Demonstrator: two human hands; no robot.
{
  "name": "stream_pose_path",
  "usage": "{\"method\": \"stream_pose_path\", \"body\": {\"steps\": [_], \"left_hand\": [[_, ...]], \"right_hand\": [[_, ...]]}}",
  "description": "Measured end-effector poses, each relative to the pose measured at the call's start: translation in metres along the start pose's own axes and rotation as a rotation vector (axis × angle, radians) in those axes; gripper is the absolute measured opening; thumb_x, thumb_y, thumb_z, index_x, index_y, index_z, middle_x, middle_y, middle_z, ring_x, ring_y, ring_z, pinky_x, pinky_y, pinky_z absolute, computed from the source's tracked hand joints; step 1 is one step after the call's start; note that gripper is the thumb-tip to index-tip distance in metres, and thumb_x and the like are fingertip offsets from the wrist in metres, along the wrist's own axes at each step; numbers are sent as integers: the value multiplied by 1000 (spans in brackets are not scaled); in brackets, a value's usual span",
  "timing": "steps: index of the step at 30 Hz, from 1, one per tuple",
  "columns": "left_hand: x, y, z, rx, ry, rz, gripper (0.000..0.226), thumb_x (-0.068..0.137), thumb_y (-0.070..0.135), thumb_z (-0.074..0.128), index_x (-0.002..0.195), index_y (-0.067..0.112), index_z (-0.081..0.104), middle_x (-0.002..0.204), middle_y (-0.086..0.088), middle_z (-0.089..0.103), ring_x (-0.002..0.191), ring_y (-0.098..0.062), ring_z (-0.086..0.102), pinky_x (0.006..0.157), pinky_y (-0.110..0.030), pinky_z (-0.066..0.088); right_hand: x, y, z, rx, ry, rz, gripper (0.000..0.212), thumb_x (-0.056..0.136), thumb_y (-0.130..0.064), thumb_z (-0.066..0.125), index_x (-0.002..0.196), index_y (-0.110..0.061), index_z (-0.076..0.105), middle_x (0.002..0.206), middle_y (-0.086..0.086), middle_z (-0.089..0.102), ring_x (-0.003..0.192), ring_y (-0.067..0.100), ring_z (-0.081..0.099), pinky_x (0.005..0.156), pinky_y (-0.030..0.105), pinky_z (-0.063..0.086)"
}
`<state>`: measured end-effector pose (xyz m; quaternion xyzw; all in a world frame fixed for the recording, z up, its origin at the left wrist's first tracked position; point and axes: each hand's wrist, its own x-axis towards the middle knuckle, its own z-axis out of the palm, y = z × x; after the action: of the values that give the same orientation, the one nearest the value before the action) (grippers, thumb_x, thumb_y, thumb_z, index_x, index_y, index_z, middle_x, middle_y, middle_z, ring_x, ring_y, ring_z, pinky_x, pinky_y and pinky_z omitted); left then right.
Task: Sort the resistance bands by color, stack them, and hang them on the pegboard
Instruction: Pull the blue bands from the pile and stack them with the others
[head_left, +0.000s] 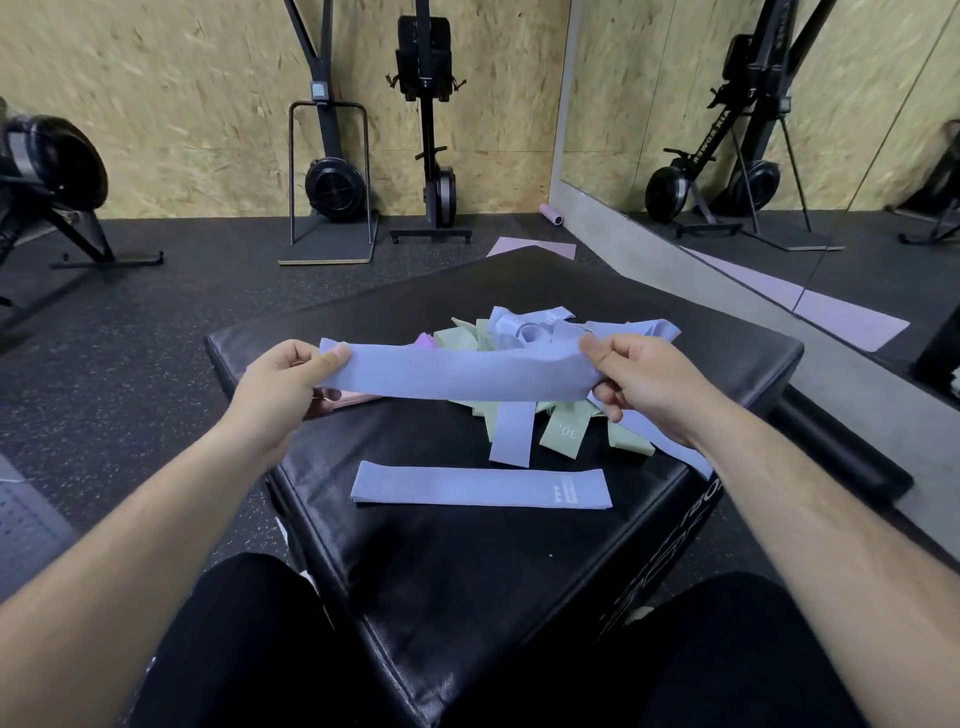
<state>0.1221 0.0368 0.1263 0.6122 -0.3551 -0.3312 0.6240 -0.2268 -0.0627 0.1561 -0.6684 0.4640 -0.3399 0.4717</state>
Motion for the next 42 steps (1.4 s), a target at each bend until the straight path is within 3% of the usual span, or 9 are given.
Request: {"method": "stream_pose_path", "body": {"steps": [5, 9, 13, 18, 26, 29, 32, 35, 42], "left_hand": [[-11, -14, 6, 8, 41, 42, 15, 92, 21, 75, 92, 14, 62, 88, -7, 67, 67, -16, 60, 62, -25, 50], [-20, -35, 12, 4, 100, 23, 23, 92, 20, 74, 77, 19, 58, 71, 5, 59, 55, -6, 53, 57, -23, 47], [-36, -43, 20, 38, 155, 34, 18, 92, 23, 74, 84, 13, 61, 72, 4, 57, 49, 1, 51, 50, -16, 43], [-56, -67, 17, -33, 265, 41, 16, 86, 27, 80, 82, 13, 73, 73, 5, 61, 60, -5, 52, 58, -19, 44], [-63, -83, 6, 31, 136, 106, 18, 90, 28, 75, 92, 10, 76, 78, 4, 69, 64, -4, 55, 63, -16, 44], [-59, -93, 8, 109, 136, 84, 7, 87, 24, 79, 82, 19, 76, 76, 8, 70, 67, -5, 56, 71, -24, 47], [-57, -103, 9, 221, 154, 85, 9, 84, 15, 80, 82, 23, 75, 76, 11, 72, 68, -2, 58, 71, -20, 47], [-55, -107, 8, 324, 171, 128, 10, 86, 17, 78, 81, 25, 73, 74, 17, 71, 65, 3, 57, 69, -13, 46], [-56, -112, 6, 551, 156, 199, 3, 91, 16, 72, 92, 17, 70, 94, 2, 67, 75, 4, 59, 71, -2, 41]], "right_hand": [[-7, 27, 3, 78, 2, 6, 24, 97, -16, 67, 113, 2, 62, 67, 8, 58, 47, 19, 51, 52, 28, 48], [-17, 56, 11, -56, 119, 67, 29, 103, -30, 56, 91, -3, 58, 64, 11, 53, 44, 14, 49, 42, 25, 39], [-28, 74, 15, -189, 189, 41, 37, 101, -45, 56, 100, -10, 66, 64, 4, 49, 50, 16, 44, 59, 29, 38], [-50, 92, 26, 114, 291, 60, 25, 94, -38, 69, 77, -20, 72, 56, -19, 49, 53, 1, 42, 60, 27, 37], [-57, 106, 26, 299, 373, -48, 19, 96, -32, 67, 87, -25, 81, 80, -8, 71, 72, 15, 53, 56, 18, 38], [-53, 116, 28, 142, 458, -64, 14, 93, -31, 72, 87, -19, 78, 60, -15, 61, 61, 3, 50, 63, 16, 41], [-51, 126, 32, 25, 397, -63, 12, 89, -18, 75, 96, -28, 73, 69, -12, 67, 67, 4, 56, 75, 20, 48], [-50, 133, 33, -87, 351, -79, 22, 89, -18, 75, 100, -37, 69, 72, -9, 63, 62, 10, 50, 68, 14, 45], [-47, 146, 37, -221, 260, -93, 26, 88, -14, 73, 100, -37, 68, 88, -7, 60, 76, 9, 54, 81, 20, 46]]}}
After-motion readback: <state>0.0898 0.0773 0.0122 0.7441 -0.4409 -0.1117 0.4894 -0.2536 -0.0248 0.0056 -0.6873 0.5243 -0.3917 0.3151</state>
